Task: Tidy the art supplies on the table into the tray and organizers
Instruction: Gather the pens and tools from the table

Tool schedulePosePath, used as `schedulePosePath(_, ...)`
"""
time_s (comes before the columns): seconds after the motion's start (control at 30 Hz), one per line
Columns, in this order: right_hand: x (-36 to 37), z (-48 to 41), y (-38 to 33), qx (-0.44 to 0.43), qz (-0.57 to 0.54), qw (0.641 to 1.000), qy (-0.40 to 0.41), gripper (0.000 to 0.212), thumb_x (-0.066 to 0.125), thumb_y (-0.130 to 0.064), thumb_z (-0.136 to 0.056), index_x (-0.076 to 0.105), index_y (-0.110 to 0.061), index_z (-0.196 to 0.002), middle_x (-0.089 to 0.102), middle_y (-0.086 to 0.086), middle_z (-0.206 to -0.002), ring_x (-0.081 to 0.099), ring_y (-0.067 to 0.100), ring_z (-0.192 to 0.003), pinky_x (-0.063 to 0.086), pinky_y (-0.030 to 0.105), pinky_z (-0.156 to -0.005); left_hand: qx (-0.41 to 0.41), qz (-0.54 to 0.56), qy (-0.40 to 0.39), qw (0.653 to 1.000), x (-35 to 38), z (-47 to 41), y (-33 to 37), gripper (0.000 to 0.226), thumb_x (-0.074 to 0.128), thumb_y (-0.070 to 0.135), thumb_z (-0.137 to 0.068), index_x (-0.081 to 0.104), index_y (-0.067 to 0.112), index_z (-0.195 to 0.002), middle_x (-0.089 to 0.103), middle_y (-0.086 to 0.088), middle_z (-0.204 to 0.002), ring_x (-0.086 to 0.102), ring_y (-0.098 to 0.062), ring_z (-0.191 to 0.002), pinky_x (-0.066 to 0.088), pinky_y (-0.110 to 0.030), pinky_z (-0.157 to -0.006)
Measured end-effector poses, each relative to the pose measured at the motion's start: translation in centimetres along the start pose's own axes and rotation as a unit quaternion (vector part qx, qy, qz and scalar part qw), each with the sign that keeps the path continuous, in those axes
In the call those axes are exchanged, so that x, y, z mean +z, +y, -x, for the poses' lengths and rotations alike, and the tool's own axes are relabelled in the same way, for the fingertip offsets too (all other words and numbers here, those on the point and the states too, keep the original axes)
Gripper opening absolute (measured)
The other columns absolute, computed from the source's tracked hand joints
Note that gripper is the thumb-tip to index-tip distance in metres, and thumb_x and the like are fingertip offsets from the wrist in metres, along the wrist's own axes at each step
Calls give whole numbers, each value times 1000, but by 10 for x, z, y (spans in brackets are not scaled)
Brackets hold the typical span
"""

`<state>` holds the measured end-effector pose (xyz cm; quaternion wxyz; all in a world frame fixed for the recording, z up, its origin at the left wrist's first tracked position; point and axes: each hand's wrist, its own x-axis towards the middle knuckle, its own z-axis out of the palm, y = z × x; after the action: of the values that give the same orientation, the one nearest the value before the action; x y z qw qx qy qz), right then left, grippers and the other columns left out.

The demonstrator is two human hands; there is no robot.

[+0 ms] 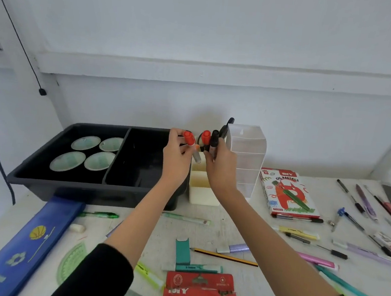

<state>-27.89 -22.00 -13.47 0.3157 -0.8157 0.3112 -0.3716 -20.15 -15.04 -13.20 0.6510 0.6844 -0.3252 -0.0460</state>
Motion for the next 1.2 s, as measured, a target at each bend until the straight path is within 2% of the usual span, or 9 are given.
schedulePosePath(0.2,25,-9,16,9,31,999,-16,26,52,-1,-92,51,-1,-117,58,11,-95,60,22,-80,53,36,-76,-13,-42,-57,997,13,-16,-31,26,53,-3,-91,46,9,-112,62,-2,-98,62,-13,-93,48,-13,-78)
schedulePosePath(0.3,37,-8,27,49,51,996,-47,22,51,-1,-93,52,-2,-115,63,11,-94,61,21,-82,53,33,-76,-16,-66,-95,993,11,-12,-40,28,50,-8,-90,49,7,-114,61,-3,-98,61,-15,-94,50,-18,-82)
schedulePosePath(0.37,41,-6,31,68,51,994,-62,21,51,-1,-92,52,-2,-113,64,13,-97,62,25,-88,49,29,-73,-13,-78,-114,990,7,-8,-44,35,50,-10,-89,49,6,-120,61,-8,-109,60,-17,-101,50,-19,-85)
schedulePosePath(0.47,44,-5,31,71,55,993,-83,26,53,-6,-93,49,-3,-118,64,12,-104,62,25,-93,40,23,-70,-5,-88,-127,988,0,1,-41,52,50,-12,-87,41,9,-134,55,-10,-128,52,-16,-119,42,-22,-101)
schedulePosePath(0.57,46,-2,22,61,46,993,-92,37,57,-8,-90,44,-6,-125,63,11,-110,61,24,-98,43,24,-75,6,-111,-114,987,-11,12,-33,58,51,-11,-87,39,13,-138,47,-3,-138,40,-9,-128,27,-15,-104)
schedulePosePath(0.7,45,8,-3,28,44,998,-41,45,56,0,-87,44,-8,-130,57,13,-119,57,26,-106,50,34,-89,15,-105,-52,993,-39,29,-29,57,51,-10,-87,42,14,-137,46,-1,-140,39,-10,-131,30,-24,-110)
schedulePosePath(0.87,47,35,-34,-32,42,999,-5,45,54,1,-84,49,-14,-126,54,9,-120,45,20,-114,39,28,-96,5,-105,21,994,-95,62,-23,49,51,-7,-87,48,15,-130,53,0,-132,46,-7,-123,37,-22,-103)
schedulePosePath(1.03,49,63,-46,-67,-7,997,-43,35,53,0,-86,55,-14,-118,55,8,-119,48,18,-114,37,19,-90,-47,-127,76,988,-155,99,-28,42,49,-8,-86,56,16,-119,63,2,-113,55,-3,-108,47,-17,-89)
schedulePosePath(1.2,59,101,-38,-74,-55,990,-107,27,52,2,-86,63,-15,-103,61,6,-106,56,14,-96,49,25,-83,-177,-210,110,955,-178,139,-32,15,57,6,-84,61,11,-97,59,4,-76,53,-5,-70,41,-18,-63)
